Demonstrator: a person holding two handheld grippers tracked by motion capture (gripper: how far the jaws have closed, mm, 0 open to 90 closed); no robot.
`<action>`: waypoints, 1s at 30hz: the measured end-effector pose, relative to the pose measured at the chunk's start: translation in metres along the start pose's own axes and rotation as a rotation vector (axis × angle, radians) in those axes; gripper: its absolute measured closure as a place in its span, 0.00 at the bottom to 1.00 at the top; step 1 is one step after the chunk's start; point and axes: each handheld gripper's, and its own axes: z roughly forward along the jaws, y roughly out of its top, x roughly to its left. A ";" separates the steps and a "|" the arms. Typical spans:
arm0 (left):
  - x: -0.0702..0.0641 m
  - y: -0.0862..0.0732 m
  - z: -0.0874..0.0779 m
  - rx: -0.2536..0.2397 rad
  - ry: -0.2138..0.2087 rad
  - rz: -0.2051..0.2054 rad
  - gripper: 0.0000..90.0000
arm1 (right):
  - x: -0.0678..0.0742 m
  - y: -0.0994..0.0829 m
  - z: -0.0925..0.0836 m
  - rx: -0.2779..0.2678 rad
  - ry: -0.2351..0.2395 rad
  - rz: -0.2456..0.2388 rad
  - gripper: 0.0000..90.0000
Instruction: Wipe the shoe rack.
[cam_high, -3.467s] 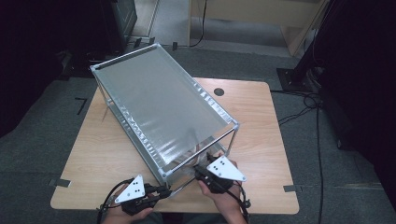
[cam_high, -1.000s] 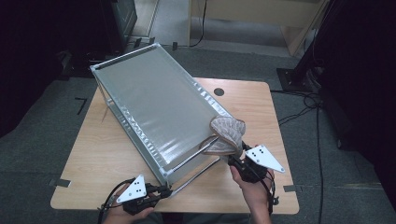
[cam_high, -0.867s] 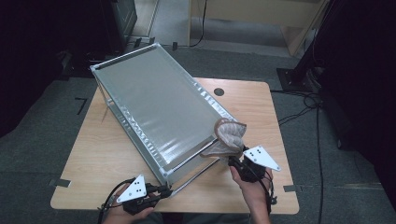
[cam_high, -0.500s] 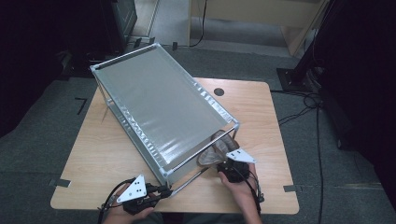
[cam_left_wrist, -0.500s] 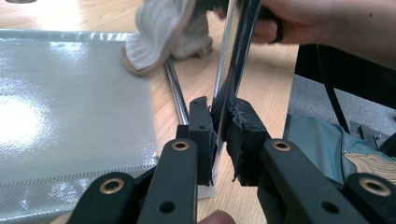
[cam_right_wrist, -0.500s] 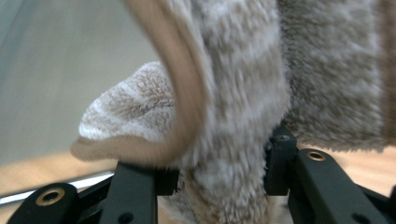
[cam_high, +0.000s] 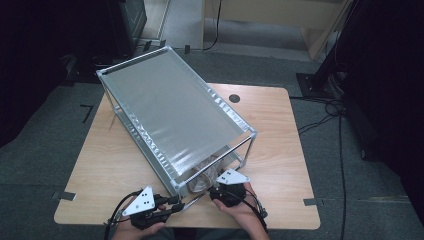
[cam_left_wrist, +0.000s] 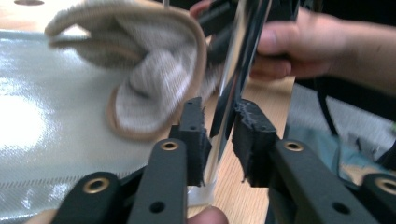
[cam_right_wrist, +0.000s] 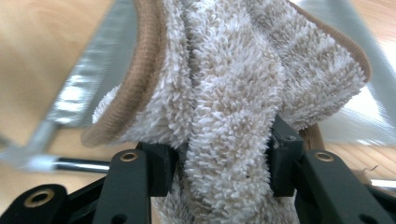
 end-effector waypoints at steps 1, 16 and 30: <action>0.000 0.001 -0.003 -0.024 -0.007 -0.004 0.76 | 0.002 0.000 0.000 -0.006 0.017 -0.018 0.56; -0.007 0.010 -0.013 -0.111 -0.013 0.022 0.80 | -0.008 -0.002 0.005 0.050 -0.105 0.028 0.36; -0.008 0.010 -0.008 -0.096 0.020 0.026 0.89 | -0.041 -0.007 0.000 0.018 -0.293 0.200 0.64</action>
